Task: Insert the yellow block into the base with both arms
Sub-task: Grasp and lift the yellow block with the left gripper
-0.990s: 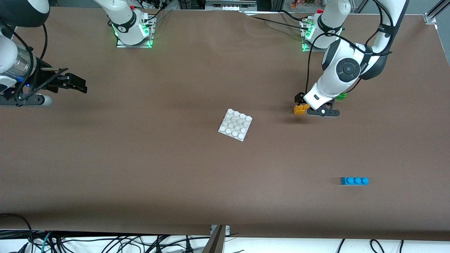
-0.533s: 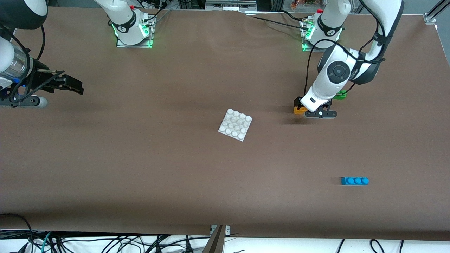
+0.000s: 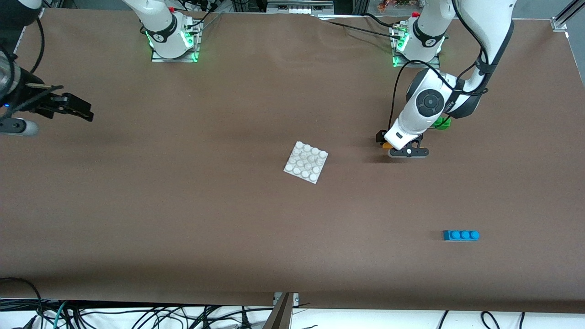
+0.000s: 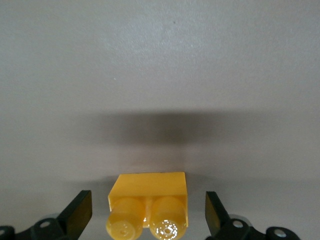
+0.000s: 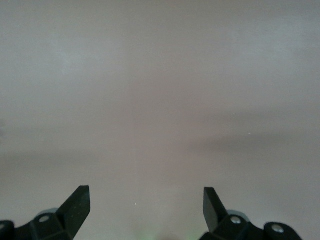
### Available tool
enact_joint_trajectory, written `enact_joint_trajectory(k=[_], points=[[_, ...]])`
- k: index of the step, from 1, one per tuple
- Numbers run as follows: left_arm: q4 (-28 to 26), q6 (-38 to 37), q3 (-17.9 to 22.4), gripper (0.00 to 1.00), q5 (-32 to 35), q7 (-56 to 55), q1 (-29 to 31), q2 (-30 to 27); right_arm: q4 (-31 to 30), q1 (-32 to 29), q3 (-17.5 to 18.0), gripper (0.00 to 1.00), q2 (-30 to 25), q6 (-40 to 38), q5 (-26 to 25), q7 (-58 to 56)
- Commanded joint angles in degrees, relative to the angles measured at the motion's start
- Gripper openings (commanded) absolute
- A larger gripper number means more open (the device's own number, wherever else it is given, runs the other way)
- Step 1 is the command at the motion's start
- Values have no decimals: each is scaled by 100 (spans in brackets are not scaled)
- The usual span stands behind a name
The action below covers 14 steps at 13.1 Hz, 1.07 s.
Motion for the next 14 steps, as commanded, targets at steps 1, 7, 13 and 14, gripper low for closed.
enact_joint_trajectory(k=[1,7,13,14], points=[[-35,161,-33,92,201,-158,5,122,102,-65,-41,100,-5,-110,1,4],[-44,161,-33,47,201,-149,5,290,102,-48,-94,100,12,-66,141,-5],[271,-285,-207,29,184,-122,14,-184,102,-39,-85,100,30,-84,177,-13],[516,-504,-339,29,175,-157,14,-219,102,-39,-76,100,30,-101,186,-13]])
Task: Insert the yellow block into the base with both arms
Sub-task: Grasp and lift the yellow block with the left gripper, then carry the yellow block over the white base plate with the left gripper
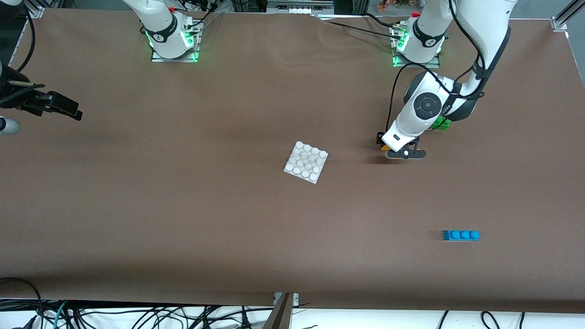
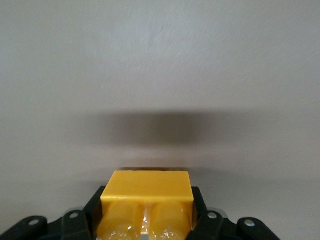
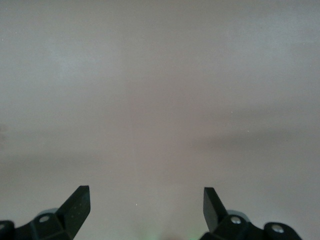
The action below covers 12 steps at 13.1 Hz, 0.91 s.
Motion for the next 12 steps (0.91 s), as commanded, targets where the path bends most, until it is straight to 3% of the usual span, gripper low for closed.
enact_joint_trajectory(k=[1,3,5,8,12], points=[[637,-877,-374,28,131,-155,4,-260,80,-21,20,100,6,-100,116,-4],[1506,-1983,-647,28,104,-164,-5,-182,80,-29,11,100,14,-74,134,-13],[2175,-2636,-850,28,87,-172,-14,-6,80,-29,11,100,14,-74,134,-13],[2844,-2735,-947,28,-378,-172,-250,362,80,-21,11,100,14,-82,134,-13],[3829,-2709,-947,29,-415,-400,-918,1276,80,-29,11,100,14,-91,134,-13]])
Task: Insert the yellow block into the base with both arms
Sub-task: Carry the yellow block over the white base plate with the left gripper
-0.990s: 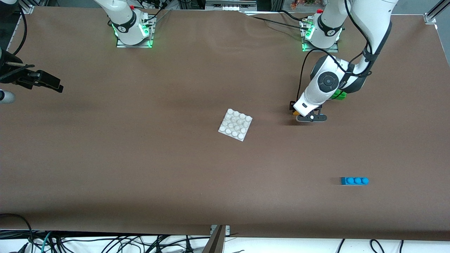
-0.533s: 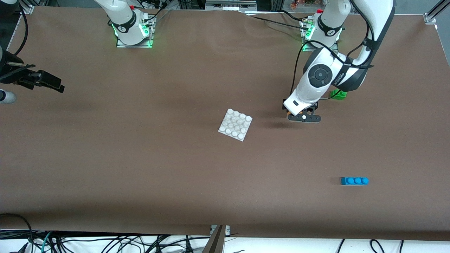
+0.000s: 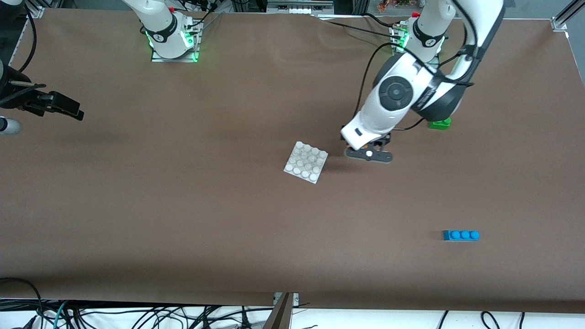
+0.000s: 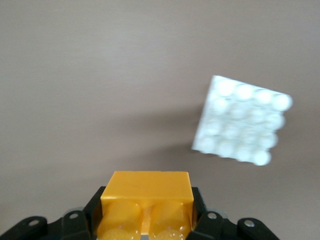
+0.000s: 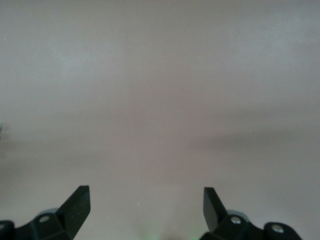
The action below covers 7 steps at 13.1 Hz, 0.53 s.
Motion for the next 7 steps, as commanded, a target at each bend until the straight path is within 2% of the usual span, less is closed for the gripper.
enact_joint_trajectory(k=[1,4,7], points=[[873,-113,5,29,-42,-170,-396,859,80,-31,6,100,11,-80,97,-13],[1042,-95,49,29,46,-336,-844,1325,80,-30,6,100,11,-71,97,-13],[1112,326,330,29,360,-461,-1293,1537,80,-31,6,100,11,-63,97,-13]])
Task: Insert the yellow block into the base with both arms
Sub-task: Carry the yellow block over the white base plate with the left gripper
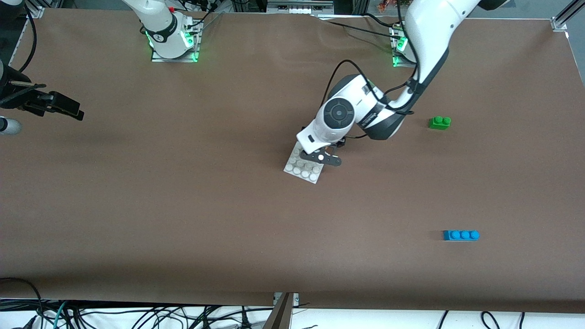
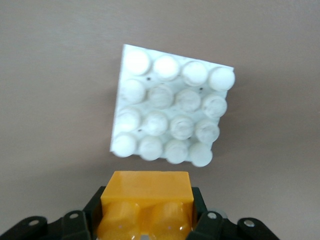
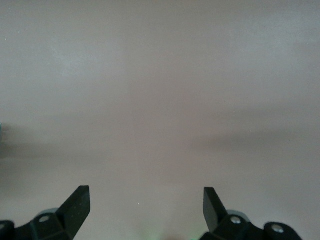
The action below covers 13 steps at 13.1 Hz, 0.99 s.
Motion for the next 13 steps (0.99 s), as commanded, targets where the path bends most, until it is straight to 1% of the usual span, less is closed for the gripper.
enact_joint_trajectory(k=[1,5,7,13], points=[[272,142,211,29,399,-130,-313,223,80,-22,6,100,10,-63,94,-13],[272,819,229,29,847,-112,-322,557,80,-22,6,100,19,-63,94,-13],[289,881,264,30,1032,-112,-322,610,80,-31,6,100,19,-63,94,-4],[316,881,291,32,1059,-104,-489,672,80,-31,6,100,19,-63,94,-4]])
